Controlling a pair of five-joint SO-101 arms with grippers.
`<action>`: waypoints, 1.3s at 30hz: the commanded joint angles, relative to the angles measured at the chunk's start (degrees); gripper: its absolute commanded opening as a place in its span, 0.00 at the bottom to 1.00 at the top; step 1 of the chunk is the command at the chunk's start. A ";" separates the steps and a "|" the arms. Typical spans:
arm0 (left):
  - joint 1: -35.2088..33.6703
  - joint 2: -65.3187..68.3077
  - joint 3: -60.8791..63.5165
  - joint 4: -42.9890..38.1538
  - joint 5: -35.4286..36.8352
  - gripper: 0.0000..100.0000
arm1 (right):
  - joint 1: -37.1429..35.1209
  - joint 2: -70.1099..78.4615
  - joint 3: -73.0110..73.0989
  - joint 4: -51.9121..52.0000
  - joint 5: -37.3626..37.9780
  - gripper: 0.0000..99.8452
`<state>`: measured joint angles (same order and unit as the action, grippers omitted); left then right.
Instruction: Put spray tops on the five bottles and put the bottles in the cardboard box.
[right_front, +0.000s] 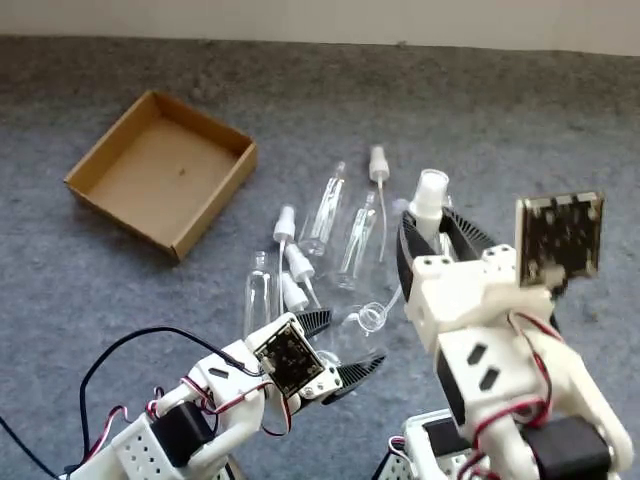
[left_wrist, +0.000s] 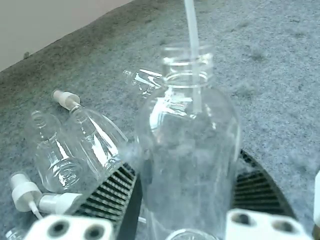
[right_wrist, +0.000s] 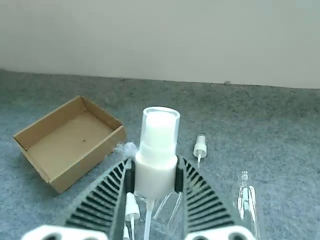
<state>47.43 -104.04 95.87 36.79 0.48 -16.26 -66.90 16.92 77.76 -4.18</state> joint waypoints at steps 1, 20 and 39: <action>0.48 -0.22 1.19 -0.35 0.35 0.13 | -0.57 -6.20 5.05 -1.80 -0.62 0.01; -7.52 -0.31 1.19 -2.55 0.53 0.13 | -11.82 -27.12 33.10 -6.20 4.04 0.01; -8.22 -0.31 1.19 -3.08 0.62 0.13 | -19.12 -27.12 33.54 -4.62 5.45 0.01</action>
<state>40.57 -104.04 95.87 35.56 0.48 -34.37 -93.89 50.68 72.75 0.66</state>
